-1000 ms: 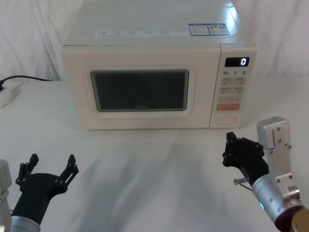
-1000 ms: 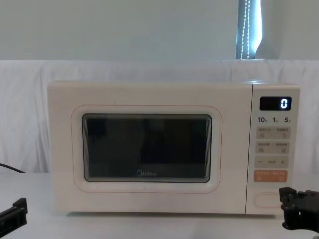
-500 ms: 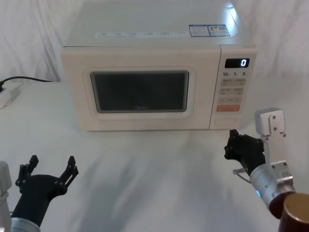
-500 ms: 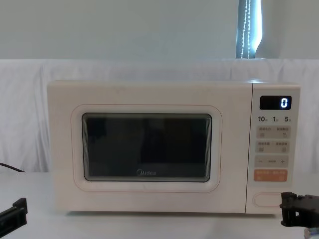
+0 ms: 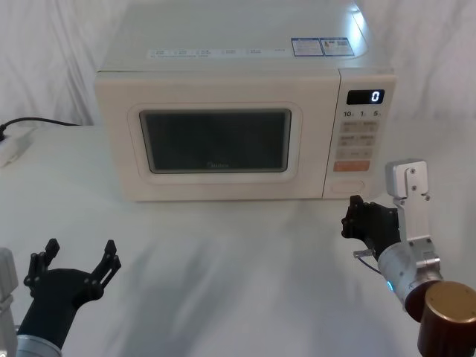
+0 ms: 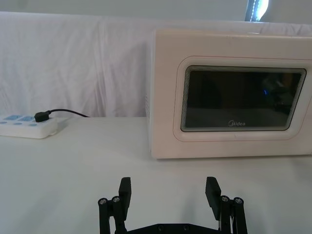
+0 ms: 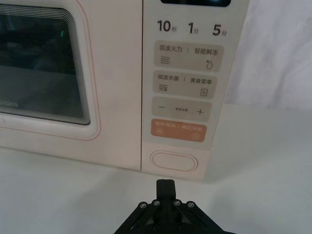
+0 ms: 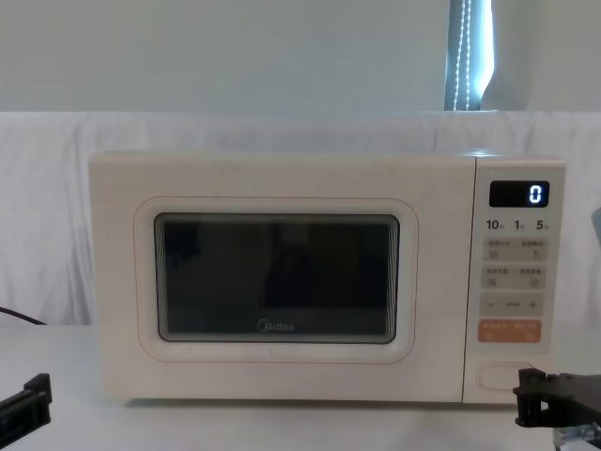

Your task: Press the button to open the microwave door with one hand; close the microwave door with the other hand.

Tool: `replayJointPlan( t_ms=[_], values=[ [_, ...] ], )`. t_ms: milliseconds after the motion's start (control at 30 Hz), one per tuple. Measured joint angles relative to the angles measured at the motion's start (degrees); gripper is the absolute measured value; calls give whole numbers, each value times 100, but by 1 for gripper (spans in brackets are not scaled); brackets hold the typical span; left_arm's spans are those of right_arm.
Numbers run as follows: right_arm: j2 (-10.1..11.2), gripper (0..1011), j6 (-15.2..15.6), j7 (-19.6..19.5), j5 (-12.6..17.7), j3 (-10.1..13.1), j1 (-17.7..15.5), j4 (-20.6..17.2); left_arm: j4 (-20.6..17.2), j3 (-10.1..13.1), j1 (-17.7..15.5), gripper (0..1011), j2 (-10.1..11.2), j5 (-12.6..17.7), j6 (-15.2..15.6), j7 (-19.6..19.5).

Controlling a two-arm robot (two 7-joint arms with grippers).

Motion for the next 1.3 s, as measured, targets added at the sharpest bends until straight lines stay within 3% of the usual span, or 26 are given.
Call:
replayJointPlan(
  t_ms=[833, 1300],
  values=[
    [-159, 0, -226, -69, -23, 89, 733, 1136, 0, 0, 0, 1001, 0, 0, 0, 0],
    [-216, 0, -339, -112, -25, 130, 1023, 1553, 0, 0, 0, 1001, 0, 0, 0, 0]
  ],
)
